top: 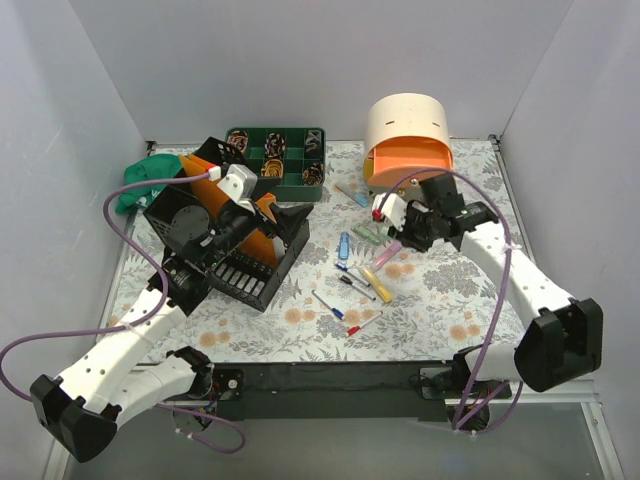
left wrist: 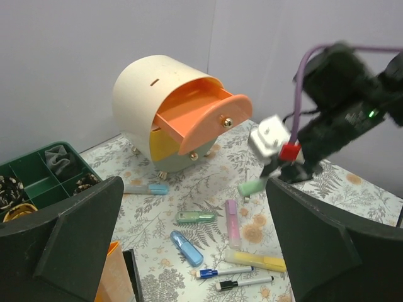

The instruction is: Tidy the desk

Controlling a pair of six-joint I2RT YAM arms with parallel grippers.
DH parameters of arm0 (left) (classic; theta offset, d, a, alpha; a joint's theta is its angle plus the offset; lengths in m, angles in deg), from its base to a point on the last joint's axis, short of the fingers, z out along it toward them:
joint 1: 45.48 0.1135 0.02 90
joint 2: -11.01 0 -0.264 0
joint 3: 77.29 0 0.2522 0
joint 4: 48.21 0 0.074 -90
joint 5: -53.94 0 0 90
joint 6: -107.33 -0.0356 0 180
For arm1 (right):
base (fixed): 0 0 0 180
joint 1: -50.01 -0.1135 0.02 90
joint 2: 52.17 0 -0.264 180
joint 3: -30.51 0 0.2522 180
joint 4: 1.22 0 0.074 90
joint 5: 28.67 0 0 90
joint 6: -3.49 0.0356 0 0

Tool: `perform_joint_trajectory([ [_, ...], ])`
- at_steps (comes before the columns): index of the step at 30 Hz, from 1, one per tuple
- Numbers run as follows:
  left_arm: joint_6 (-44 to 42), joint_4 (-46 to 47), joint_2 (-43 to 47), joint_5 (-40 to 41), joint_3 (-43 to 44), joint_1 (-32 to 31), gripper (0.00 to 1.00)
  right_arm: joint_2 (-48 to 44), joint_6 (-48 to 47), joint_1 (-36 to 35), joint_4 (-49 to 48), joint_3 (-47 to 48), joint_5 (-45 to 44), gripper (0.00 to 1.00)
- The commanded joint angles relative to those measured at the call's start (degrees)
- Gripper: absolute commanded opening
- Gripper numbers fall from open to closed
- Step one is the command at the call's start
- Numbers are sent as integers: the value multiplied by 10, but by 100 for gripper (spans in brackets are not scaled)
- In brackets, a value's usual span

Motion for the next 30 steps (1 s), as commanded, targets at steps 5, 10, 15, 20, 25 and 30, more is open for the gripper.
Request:
perform_joint_trajectory([
  [5, -13, 2, -3, -26, 0, 2, 98, -16, -73, 16, 52, 235, 17, 5],
  [10, -16, 3, -3, -29, -4, 2, 98, 52, -78, 53, 36, 366, 4, 5],
  [15, -16, 6, -4, -33, -4, 2, 98, 118, -94, 107, 17, 464, 46, 5],
  [20, -16, 5, -5, -36, -4, 2, 98, 157, -98, 128, 13, 501, 83, 8],
  [25, -16, 5, -4, -37, -4, 2, 98, 174, -104, 135, 11, 474, 93, 9],
  [30, -16, 5, -2, -39, -4, 2, 98, 193, -103, 144, 14, 453, 110, 12],
])
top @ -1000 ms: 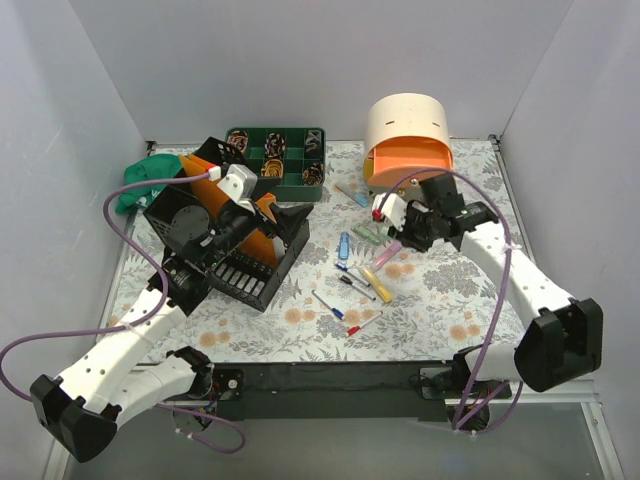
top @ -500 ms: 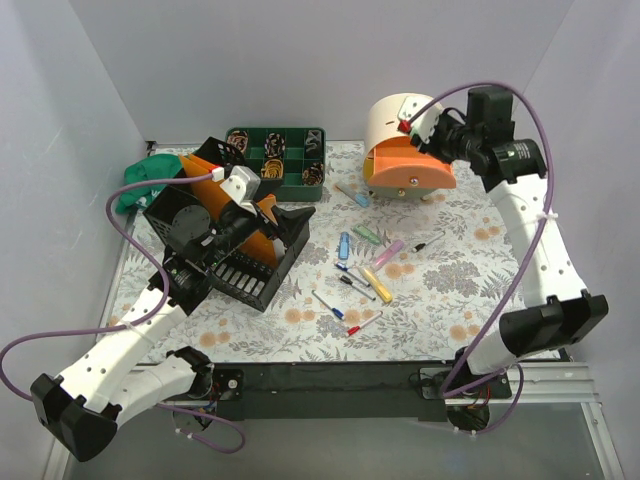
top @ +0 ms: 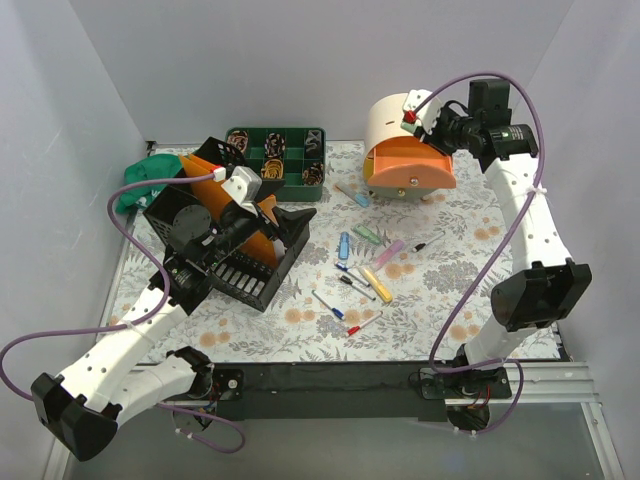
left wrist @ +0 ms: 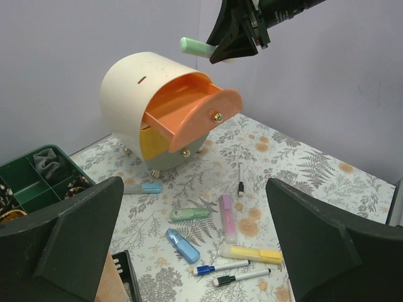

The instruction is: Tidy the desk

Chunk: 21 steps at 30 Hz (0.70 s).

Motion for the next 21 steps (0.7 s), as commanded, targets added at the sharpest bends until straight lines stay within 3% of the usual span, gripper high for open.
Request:
perform_joint_trajectory([
  [1, -8, 5, 3, -7, -3, 2, 98, 12, -19, 9, -12, -14, 27, 12],
  [6, -7, 5, 3, -8, -3, 2, 98, 29, -15, 9, -12, -21, 17, 20],
  [8, -6, 6, 4, -10, -3, 2, 98, 33, -13, 8, -12, -21, 15, 36],
  [11, -4, 6, 3, -12, -2, 2, 98, 36, -6, 8, -12, -20, 19, 48],
  [21, 2, 10, -3, -36, -5, 2, 98, 29, 54, 8, -13, 23, 18, 54],
])
